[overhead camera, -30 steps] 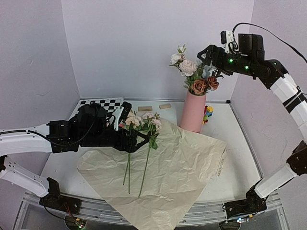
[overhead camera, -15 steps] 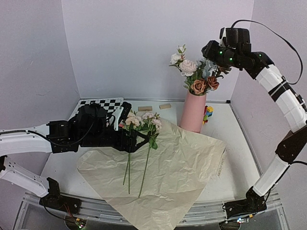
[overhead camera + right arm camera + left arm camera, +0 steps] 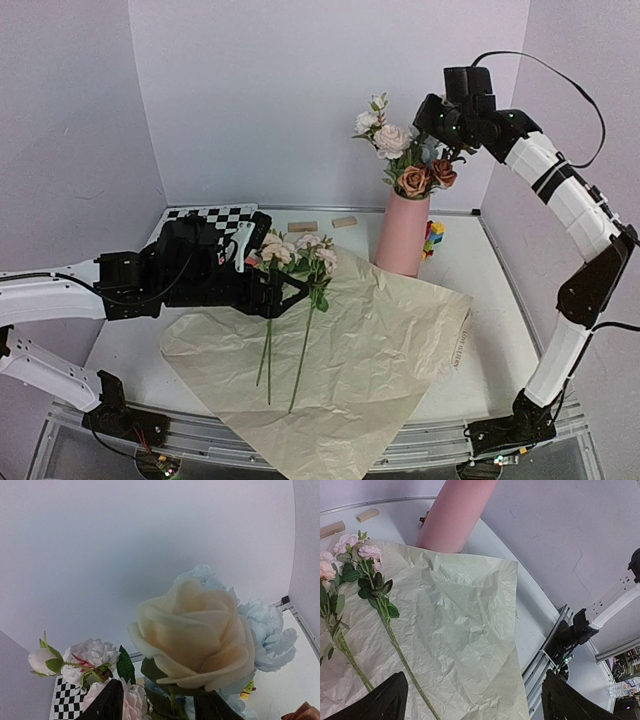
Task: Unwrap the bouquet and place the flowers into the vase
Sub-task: Insert the fake flower into the vase.
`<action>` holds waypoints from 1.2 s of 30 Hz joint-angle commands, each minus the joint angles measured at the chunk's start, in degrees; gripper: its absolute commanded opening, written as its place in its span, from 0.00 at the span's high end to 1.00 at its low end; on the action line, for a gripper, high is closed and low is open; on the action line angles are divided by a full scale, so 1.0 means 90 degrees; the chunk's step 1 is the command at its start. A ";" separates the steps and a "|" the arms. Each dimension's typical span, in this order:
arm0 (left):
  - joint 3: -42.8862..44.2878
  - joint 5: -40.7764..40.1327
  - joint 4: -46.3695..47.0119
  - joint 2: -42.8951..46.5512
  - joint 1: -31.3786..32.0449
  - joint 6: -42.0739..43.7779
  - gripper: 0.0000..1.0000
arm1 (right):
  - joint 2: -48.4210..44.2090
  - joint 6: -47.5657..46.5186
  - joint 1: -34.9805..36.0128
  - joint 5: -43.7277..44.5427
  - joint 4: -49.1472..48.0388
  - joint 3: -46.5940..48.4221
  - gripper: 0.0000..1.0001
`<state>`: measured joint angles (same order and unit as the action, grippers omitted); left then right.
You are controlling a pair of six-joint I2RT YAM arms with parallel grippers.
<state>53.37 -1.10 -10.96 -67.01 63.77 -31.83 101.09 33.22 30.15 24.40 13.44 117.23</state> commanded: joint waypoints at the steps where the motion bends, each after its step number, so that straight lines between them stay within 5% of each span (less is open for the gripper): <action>1: -0.0078 -0.0028 0.0168 0.0196 0.0024 0.0026 0.06 | 0.0197 0.0092 0.0002 0.0388 -0.0195 0.0332 0.65; 6: -0.0118 -0.0070 0.0173 0.0228 0.0022 0.0043 0.06 | 0.0249 0.0132 0.0001 0.0182 -0.0195 0.0282 0.77; 11: -0.0144 -0.0063 0.0164 0.0252 0.0024 0.0045 0.06 | 0.0261 0.0066 0.0004 -0.0213 -0.0179 0.0206 1.00; 23: -0.0149 -0.0040 0.0162 0.0239 0.0024 0.0015 0.06 | 0.0028 0.0181 0.0032 -0.0808 0.0182 -0.0362 0.99; 26: -0.0149 -0.0026 0.0163 0.0225 0.0026 -0.0006 0.06 | -0.0041 0.0162 0.0030 -0.0895 0.0186 -0.0381 0.84; 36: -0.0177 -0.0040 0.0162 0.0351 0.0024 -0.0063 0.06 | -0.0515 0.0311 0.0032 -0.1242 0.0317 -0.0287 0.67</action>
<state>51.71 -1.22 -10.98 -65.76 63.77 -31.87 101.38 34.78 30.20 15.16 15.97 113.95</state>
